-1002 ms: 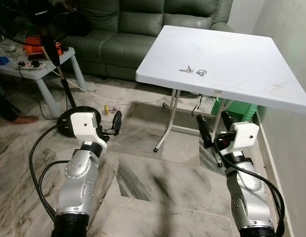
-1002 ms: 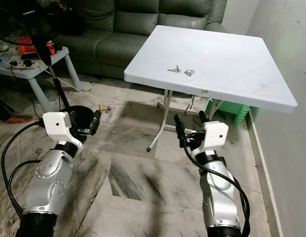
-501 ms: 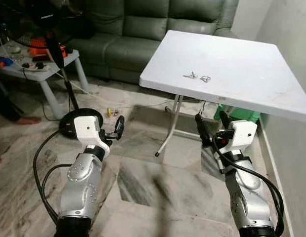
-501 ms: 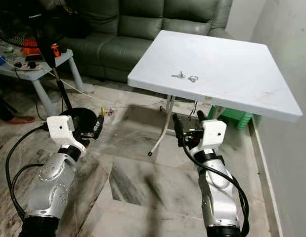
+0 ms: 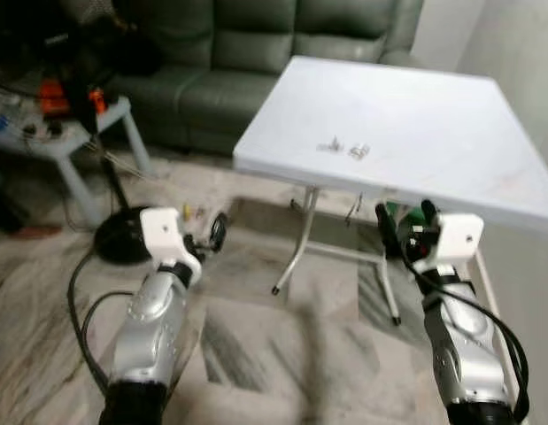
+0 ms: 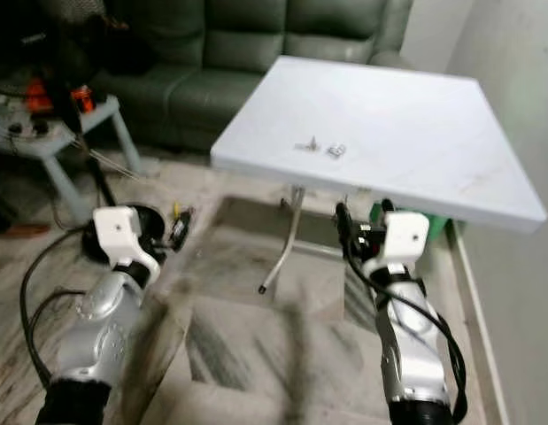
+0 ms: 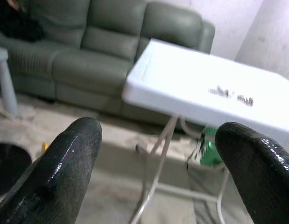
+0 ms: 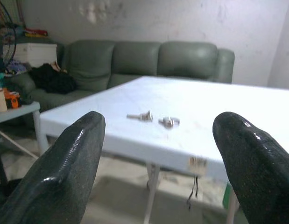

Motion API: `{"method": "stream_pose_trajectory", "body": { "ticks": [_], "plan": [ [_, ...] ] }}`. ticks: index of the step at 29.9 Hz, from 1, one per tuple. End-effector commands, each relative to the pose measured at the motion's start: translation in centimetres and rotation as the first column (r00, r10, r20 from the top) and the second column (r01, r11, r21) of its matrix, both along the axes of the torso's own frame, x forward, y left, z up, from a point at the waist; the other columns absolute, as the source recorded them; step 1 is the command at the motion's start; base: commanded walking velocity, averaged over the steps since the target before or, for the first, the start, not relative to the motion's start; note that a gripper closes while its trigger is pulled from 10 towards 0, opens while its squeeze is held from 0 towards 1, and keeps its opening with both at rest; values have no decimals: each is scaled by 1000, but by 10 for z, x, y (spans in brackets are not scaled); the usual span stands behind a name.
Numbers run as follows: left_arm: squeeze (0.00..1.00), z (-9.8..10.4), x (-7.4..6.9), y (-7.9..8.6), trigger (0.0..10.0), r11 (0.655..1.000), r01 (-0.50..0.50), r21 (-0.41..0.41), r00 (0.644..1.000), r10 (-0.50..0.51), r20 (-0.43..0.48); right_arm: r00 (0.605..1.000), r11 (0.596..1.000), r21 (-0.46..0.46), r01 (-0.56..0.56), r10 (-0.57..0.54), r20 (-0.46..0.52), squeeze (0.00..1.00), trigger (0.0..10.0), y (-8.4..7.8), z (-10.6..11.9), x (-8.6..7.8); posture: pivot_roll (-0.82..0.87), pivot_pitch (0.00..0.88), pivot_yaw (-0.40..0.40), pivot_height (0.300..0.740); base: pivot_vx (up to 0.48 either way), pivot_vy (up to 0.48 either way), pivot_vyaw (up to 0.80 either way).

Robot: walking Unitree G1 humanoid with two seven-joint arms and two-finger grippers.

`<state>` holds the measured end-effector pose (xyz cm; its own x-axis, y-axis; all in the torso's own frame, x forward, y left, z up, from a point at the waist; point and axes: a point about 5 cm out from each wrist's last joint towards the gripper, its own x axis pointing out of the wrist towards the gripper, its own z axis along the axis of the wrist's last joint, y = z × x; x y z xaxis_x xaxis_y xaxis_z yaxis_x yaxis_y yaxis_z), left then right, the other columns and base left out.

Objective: Hang keys on a hook

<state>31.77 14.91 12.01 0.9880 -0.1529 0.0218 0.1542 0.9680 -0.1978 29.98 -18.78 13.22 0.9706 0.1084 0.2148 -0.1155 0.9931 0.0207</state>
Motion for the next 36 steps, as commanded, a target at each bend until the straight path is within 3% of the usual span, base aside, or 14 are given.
{"method": "stream_pose_trajectory", "body": {
  "ticks": [1,31,36],
  "plan": [
    [0,-2,1,11,10000,1000,-28,13,1000,28,-10,1000,1000,9,-19,19,11,0,10000,8,3,2,-7,13,-35,740,360,0,0],
    [0,2,7,0,10000,1000,-2,-6,1000,2,4,999,999,10,-31,31,23,0,10000,9,6,4,-6,4,-38,740,360,0,0],
    [0,2,8,-1,10000,1000,0,-9,1000,0,5,999,999,10,-38,38,24,0,10000,10,7,5,-7,0,-40,740,317,299,0]
  ]
}}
